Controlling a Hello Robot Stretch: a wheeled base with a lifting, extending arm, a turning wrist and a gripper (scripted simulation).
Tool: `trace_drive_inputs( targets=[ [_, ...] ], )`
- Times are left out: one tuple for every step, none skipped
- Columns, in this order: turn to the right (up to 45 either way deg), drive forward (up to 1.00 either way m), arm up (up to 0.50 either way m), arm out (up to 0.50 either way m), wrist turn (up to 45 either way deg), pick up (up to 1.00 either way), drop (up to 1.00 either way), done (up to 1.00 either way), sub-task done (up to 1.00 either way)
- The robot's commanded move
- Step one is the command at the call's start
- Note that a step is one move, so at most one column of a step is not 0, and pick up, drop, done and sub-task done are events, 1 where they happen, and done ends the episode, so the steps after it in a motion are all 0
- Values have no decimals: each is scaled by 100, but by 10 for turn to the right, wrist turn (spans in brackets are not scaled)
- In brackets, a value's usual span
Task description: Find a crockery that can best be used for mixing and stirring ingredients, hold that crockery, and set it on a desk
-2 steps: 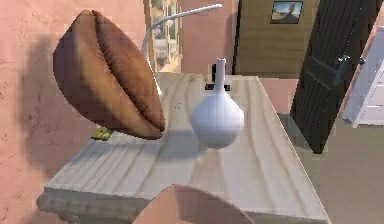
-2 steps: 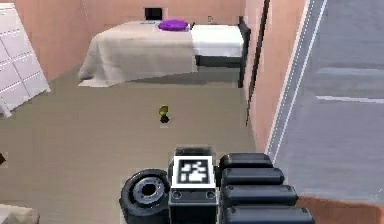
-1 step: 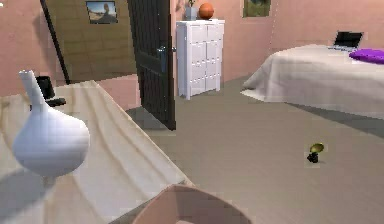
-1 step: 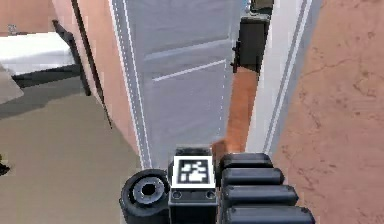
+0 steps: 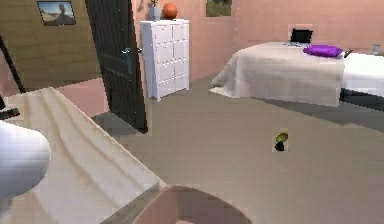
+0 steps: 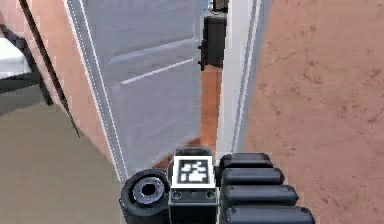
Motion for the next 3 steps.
trace_drive_inputs(
  targets=[
    [-450, 0, 0, 0, 0, 0, 0, 0, 0],
    [-240, 0, 0, 0, 0, 0, 0, 0, 0],
    [0, 10, 0, 0, 0, 0, 0, 0, 0]
  ],
)
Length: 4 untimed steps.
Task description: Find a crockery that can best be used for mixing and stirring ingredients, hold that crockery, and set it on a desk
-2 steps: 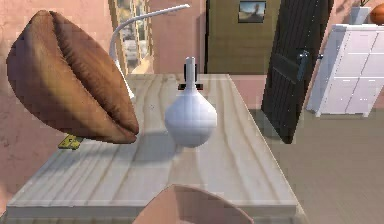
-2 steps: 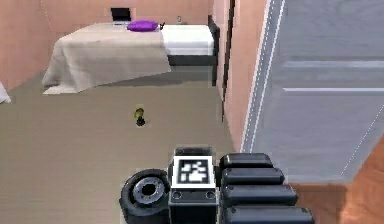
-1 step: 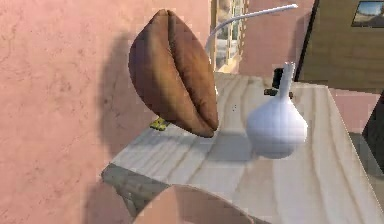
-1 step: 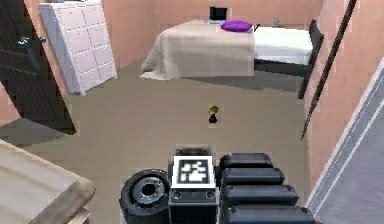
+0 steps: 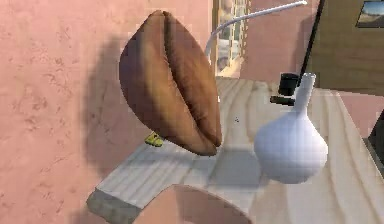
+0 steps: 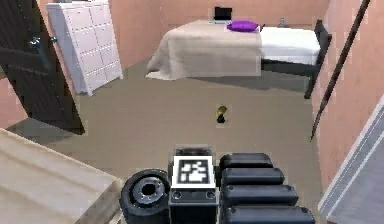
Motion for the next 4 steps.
trace_drive_inputs(
  targets=[
    [450, 0, 0, 0, 0, 0, 0, 0, 0],
    [30, 0, 0, 0, 0, 0, 0, 0, 0],
    [-390, 0, 0, 0, 0, 0, 0, 0, 0],
    [330, 0, 0, 0, 0, 0, 0, 0, 0]
  ],
)
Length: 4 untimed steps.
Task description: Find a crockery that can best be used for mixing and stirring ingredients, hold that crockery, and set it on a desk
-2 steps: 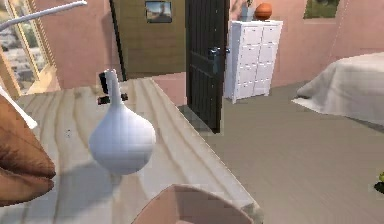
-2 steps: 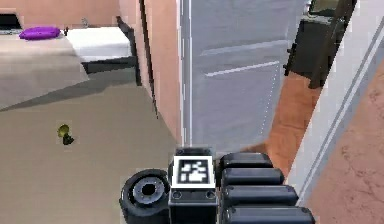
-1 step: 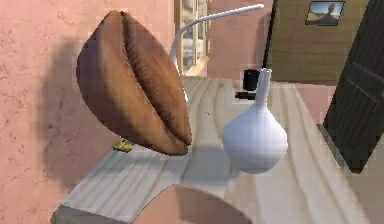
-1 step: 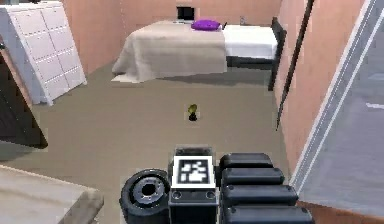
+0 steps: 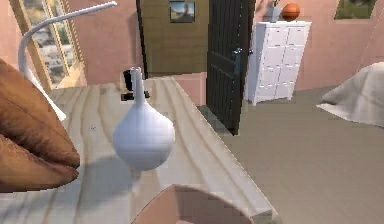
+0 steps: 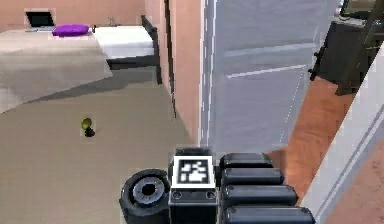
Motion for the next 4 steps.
trace_drive_inputs(
  targets=[
    [-240, 0, 0, 0, 0, 0, 0, 0, 0],
    [150, 0, 0, 0, 0, 0, 0, 0, 0],
    [450, 0, 0, 0, 0, 0, 0, 0, 0],
    [210, 0, 0, 0, 0, 0, 0, 0, 0]
  ],
)
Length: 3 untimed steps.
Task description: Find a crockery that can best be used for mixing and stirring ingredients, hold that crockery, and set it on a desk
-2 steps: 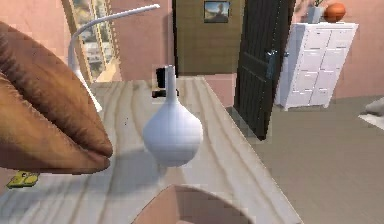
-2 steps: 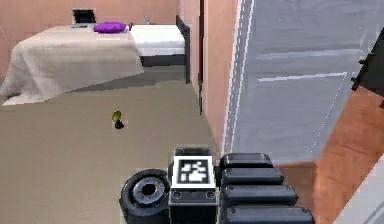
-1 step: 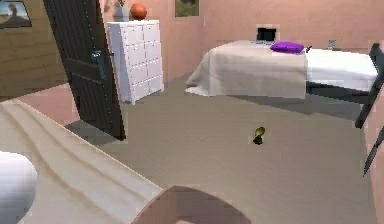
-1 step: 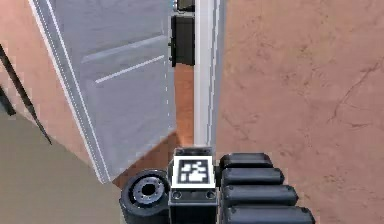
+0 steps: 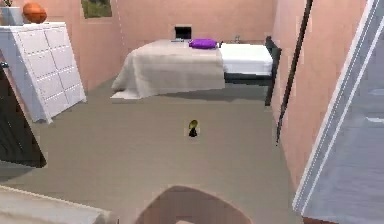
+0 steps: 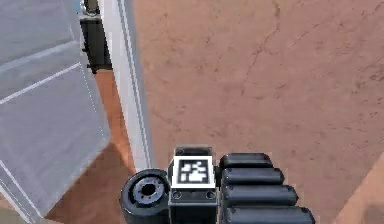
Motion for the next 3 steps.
trace_drive_inputs(
  targets=[
    [0, 20, 0, 0, 0, 0, 0, 0, 0],
    [-450, 0, 0, 0, 0, 0, 0, 0, 0],
    [-450, 0, 0, 0, 0, 0, 0, 0, 0]
  ],
)
